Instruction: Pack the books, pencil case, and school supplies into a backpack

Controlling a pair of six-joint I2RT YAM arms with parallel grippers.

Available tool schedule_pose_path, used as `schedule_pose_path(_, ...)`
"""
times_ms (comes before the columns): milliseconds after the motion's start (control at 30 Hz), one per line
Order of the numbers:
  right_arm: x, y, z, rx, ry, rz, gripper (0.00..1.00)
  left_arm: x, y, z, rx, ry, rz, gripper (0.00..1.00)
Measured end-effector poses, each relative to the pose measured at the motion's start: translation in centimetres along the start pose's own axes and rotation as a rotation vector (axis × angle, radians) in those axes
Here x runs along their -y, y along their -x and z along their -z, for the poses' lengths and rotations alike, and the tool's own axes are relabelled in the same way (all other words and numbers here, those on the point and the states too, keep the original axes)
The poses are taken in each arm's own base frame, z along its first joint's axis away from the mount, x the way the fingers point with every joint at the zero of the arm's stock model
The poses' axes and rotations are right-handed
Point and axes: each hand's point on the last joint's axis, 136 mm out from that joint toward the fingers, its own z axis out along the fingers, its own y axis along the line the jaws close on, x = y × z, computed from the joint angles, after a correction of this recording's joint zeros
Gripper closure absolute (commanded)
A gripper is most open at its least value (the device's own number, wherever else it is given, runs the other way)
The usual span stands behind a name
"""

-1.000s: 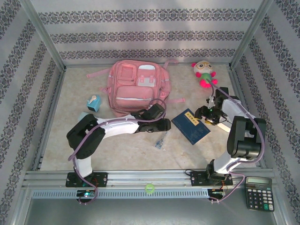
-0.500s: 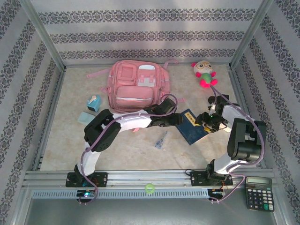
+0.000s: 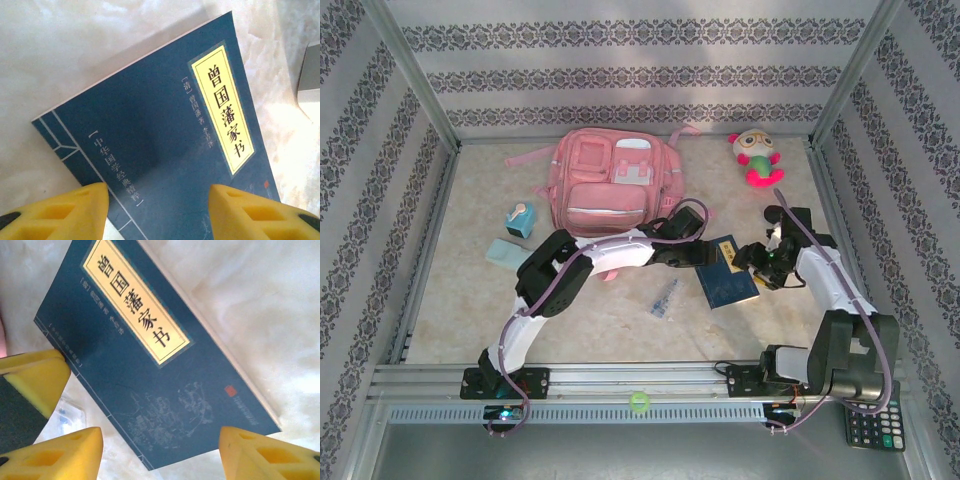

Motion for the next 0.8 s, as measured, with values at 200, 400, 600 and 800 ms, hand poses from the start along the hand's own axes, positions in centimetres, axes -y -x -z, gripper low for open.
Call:
schedule_pose_path(200,2.0,0.2,-2.4,-0.087,-0.080,0.003,0.38,-1.7,-2.1,0.4,-0.050,0.020,0.035,0.47)
schedule_pose_path(400,2.8,1.3,-4.3,-0.145,-0.108,0.033,0.45,-1.5,-2.1,0.4,-0.046,0.004,0.058,0.48)
schedule_pose_path(600,2.5,2.2,-5.4,-0.164,-0.083,0.035,0.60,-1.2,-1.8,0.1,-0.056,-0.013,0.084,0.49)
schedule_pose_path(800,2.6,2.1,-5.6,-0.137,-0.037,-0.010,0.64,-0.4,-1.3,-0.4,-0.064,-0.042,0.098,0.50)
